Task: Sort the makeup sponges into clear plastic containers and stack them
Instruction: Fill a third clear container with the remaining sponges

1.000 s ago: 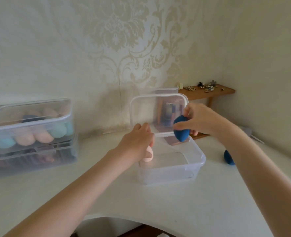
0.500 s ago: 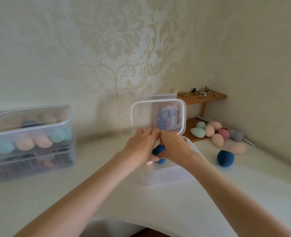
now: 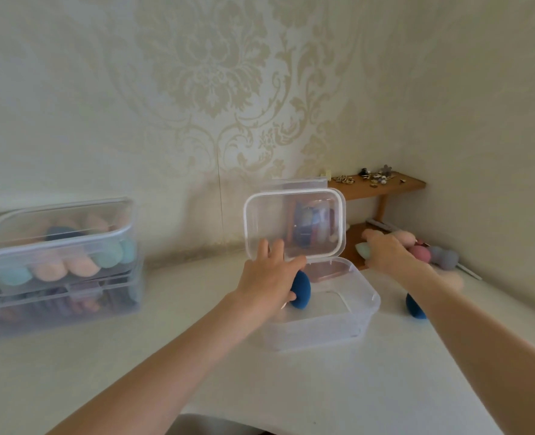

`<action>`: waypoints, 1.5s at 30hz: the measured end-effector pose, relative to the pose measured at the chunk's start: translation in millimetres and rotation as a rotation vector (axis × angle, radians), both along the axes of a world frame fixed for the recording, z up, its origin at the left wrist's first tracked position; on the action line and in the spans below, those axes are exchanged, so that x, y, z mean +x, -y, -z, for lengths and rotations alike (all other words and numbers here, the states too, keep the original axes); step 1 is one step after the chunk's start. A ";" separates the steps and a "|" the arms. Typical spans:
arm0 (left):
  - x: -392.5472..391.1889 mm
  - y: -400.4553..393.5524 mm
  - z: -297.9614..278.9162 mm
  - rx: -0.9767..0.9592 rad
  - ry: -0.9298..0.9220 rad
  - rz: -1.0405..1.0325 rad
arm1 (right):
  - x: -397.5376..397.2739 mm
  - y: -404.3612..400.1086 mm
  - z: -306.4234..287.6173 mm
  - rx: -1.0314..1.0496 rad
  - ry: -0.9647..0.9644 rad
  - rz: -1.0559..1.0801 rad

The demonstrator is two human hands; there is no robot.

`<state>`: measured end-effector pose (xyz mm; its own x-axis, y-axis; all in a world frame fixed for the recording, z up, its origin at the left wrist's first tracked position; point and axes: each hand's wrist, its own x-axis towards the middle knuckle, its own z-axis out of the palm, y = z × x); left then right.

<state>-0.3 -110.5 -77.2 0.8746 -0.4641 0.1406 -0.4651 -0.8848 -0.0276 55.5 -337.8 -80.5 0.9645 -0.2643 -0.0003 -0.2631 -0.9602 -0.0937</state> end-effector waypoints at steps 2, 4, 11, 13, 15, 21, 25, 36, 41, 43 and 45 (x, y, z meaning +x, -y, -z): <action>0.0 -0.1 -0.1 -0.001 0.001 0.002 | 6.2 4.5 10.9 0.019 0.055 -0.010; -0.4 0.1 0.2 0.002 0.000 0.001 | 2.2 2.7 4.3 0.037 0.143 -0.015; 1.8 1.0 1.7 -0.014 -0.025 -0.009 | -65.6 -38.4 -85.2 0.640 -0.033 -0.329; 1.2 1.3 1.5 -0.012 -0.028 -0.017 | -72.1 -57.7 -68.2 0.450 -0.185 -0.378; -0.1 0.4 0.2 0.003 -0.032 -0.019 | -68.4 -70.5 -41.1 0.319 -0.171 -0.359; -17.0 -5.2 -3.8 0.103 0.159 -0.043 | -66.7 -84.4 -12.1 0.242 -0.049 -0.260; -15.5 -0.7 -3.9 0.109 0.181 0.222 | -72.0 -89.0 -12.1 0.175 0.039 -0.236; 3.7 2.2 2.4 0.100 -0.023 0.271 | -93.0 -10.6 -38.0 -0.150 -0.306 0.081; 1.7 4.0 1.2 0.125 -0.007 0.264 | -90.5 -1.3 -30.7 0.024 0.081 0.028; -0.2 4.4 -0.4 0.113 -0.002 0.261 | -92.4 -14.1 -56.1 0.317 0.230 -0.133; -1.8 4.3 0.3 0.090 0.016 0.266 | -94.2 -34.5 -72.8 0.393 0.138 -0.293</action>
<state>-2.1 -114.7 -77.5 0.7185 -0.6881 0.1012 -0.6794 -0.7256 -0.1095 -38.6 -303.2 -7.7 0.9961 0.0119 0.0869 0.0521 -0.8772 -0.4773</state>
